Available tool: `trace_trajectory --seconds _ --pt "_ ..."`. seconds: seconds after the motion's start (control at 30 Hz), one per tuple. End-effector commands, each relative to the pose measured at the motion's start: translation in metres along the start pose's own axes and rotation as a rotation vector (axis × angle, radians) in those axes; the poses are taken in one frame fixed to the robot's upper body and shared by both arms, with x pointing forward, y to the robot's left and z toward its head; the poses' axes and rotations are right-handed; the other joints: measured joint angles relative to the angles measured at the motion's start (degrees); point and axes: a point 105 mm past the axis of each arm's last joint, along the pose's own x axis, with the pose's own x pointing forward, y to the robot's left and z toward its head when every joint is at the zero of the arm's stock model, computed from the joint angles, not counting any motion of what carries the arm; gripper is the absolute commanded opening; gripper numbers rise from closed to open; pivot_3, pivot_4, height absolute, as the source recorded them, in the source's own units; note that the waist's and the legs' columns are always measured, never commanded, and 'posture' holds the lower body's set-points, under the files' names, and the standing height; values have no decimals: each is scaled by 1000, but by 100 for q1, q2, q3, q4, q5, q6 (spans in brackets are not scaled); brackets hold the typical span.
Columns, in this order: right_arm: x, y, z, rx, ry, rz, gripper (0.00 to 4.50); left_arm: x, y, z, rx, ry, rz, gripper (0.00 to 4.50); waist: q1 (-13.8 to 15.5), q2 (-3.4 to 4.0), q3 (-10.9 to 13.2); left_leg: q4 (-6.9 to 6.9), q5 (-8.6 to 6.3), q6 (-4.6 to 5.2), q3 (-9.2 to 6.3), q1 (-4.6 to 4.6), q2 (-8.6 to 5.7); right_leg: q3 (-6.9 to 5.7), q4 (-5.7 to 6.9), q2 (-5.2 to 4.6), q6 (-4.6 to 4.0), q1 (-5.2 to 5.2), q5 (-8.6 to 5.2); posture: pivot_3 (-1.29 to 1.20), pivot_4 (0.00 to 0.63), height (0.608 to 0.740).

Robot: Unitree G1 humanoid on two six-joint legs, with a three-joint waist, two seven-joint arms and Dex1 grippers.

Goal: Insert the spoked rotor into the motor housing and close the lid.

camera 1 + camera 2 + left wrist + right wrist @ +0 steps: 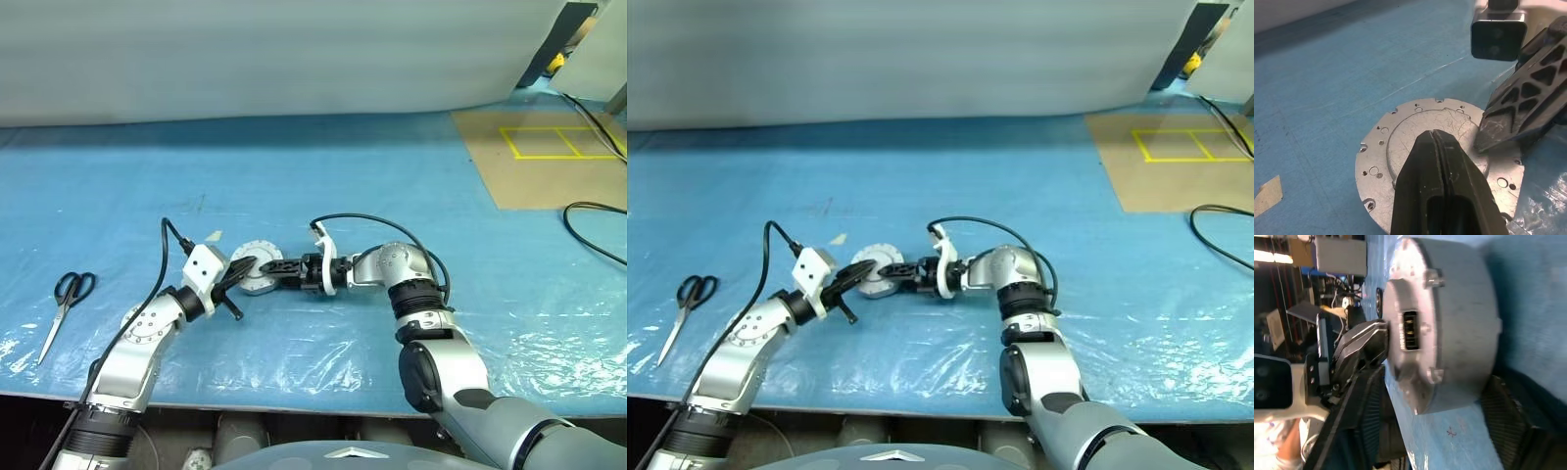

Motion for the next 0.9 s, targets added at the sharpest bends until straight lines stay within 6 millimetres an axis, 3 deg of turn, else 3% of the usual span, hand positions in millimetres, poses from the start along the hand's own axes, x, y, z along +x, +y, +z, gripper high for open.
trace_trajectory --seconds 0.03,0.17,0.43,0.63,0.73,0.9 --pt "2 6 3 21 -8 14 1886 -5 -2 -24 -29 99 0 0 0 10 6 0 0 0 0 0 1 0 0 0 0 0 0 0 150 740" --pt "-1 8 4 48 -13 36 1160 -4 -1 -22 -26 95 0 0 18 17 10 3 1 -1 1 -7 2 -3 2 1 1 -8 1 0 150 740" --pt "-1 6 -3 44 18 9 1138 -2 6 -13 -65 28 68 0 32 17 10 4 1 -2 1 -10 0 -6 0 -1 17 -7 10 0 150 740" --pt "-4 17 20 82 -132 107 1138 -17 50 26 -322 -267 336 0 12 -12 36 8 1 -3 1 -21 9 -6 5 6 14 -17 12 0 150 740" --pt "-7 26 33 115 -209 173 1138 -33 70 34 -475 -387 443 0 27 -21 57 39 2 -5 -1 -48 39 -20 7 25 6 -40 24 0 150 740" --pt "-12 42 47 144 -288 265 1138 -44 71 30 -648 -429 469 0 61 -41 84 63 1 -7 -14 -95 41 -39 6 26 14 -60 33 0 150 740"
